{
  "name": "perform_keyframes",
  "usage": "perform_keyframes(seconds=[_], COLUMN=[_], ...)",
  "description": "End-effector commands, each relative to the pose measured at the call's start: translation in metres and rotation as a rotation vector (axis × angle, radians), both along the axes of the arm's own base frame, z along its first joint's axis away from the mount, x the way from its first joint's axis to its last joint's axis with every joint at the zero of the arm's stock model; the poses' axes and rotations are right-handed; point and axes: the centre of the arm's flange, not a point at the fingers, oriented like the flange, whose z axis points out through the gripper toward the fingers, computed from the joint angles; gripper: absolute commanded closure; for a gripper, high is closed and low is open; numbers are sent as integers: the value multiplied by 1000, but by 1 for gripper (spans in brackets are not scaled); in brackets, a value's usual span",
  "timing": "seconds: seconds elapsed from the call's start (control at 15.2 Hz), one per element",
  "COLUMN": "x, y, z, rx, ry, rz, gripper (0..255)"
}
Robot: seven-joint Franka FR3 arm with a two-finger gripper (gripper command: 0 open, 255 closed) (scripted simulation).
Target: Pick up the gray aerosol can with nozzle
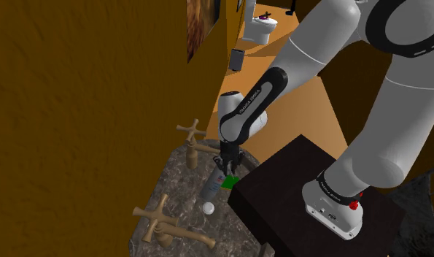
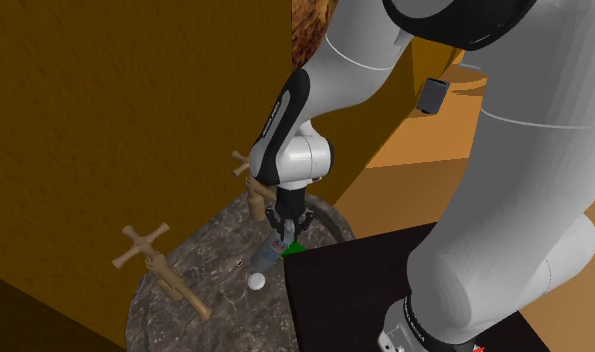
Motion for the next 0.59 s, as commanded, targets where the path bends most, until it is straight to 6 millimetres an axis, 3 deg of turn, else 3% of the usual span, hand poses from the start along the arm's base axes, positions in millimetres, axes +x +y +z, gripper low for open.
perform_keyframes(seconds=[0.0,0.53], x=[0,0], y=[-1,0], z=[-1,4], rx=[0,0], ry=[0,0], rz=[-1,-1], gripper=[255,255])
